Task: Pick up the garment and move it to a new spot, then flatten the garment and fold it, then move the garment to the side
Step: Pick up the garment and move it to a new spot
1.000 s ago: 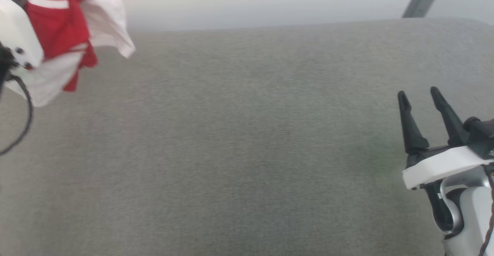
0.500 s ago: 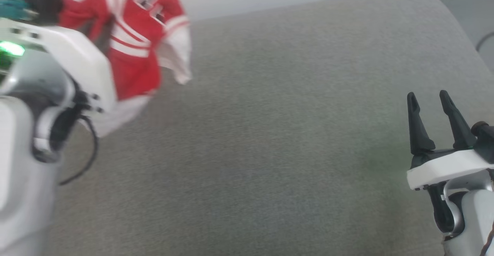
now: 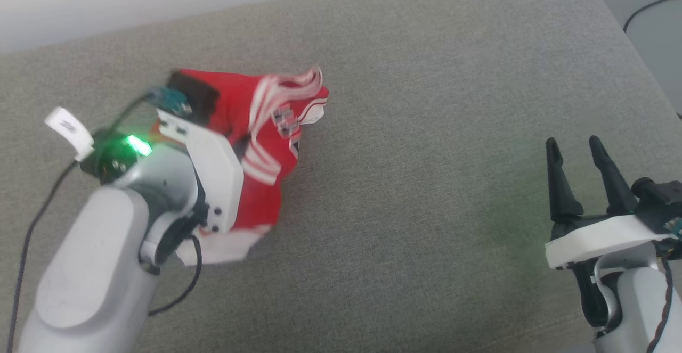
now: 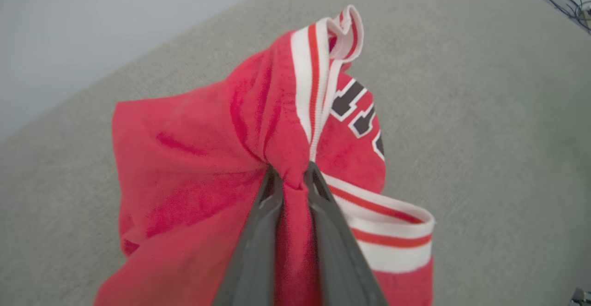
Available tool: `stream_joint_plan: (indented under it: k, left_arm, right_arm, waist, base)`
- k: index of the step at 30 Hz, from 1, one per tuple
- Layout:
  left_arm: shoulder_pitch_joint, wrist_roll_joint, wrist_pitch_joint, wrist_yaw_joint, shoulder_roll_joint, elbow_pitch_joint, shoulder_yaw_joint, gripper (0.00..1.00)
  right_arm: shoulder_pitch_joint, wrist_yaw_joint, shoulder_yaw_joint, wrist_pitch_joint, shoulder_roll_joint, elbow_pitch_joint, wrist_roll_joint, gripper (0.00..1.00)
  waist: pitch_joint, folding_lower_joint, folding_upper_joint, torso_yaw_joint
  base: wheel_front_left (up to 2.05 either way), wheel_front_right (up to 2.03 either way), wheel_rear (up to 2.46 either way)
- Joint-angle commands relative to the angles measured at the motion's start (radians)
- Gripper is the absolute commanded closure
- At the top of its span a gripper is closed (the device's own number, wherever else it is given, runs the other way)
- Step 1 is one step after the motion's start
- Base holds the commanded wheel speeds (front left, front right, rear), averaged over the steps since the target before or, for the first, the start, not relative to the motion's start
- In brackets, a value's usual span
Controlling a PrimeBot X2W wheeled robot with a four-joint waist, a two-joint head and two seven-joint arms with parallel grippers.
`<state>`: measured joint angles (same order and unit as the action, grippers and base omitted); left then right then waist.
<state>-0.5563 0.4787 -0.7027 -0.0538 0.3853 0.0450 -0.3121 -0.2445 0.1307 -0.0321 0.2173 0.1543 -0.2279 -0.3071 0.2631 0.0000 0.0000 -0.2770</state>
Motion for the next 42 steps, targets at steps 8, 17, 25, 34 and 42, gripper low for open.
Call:
stream_joint_plan:
  k: [8,17,25,34,42]
  left_arm:
    - [0.034,-0.027,0.021,-0.033,-0.005,0.221,-0.073,1.0]
    - [-0.009,-0.006,0.099,-0.057,-0.036,0.364,-0.109,0.0]
    - [-0.007,0.035,0.188,-0.066,-0.029,0.347,-0.083,0.0]
    - [0.108,0.054,0.369,-0.026,0.022,0.273,0.008,0.0]
    - [0.265,0.092,0.562,0.012,0.063,0.238,0.122,0.0]
  right_arm:
    - [-0.034,0.0,0.028,0.023,-0.015,-0.039,-0.006,0.0]
    - [-0.054,0.0,0.046,0.033,-0.002,-0.07,-0.006,0.0]
    - [-0.023,0.0,0.038,0.027,0.023,-0.09,-0.01,0.0]
    - [0.034,0.0,0.03,0.01,0.043,-0.093,-0.013,0.0]
    - [0.09,0.0,0.012,-0.01,0.049,-0.08,-0.01,0.0]
  waist:
    - [0.035,0.0,0.0,0.004]
    - [0.013,0.0,0.0,0.036]
    - [-0.064,0.0,0.0,0.084]
    - [-0.188,0.0,0.0,0.151]
    - [-0.262,0.0,0.0,0.205]
  base:
    - [0.0,0.0,0.0]
    - [0.0,0.0,0.0]
    - [0.0,0.0,0.0]
    - [0.0,0.0,0.0]
    - [0.0,0.0,0.0]
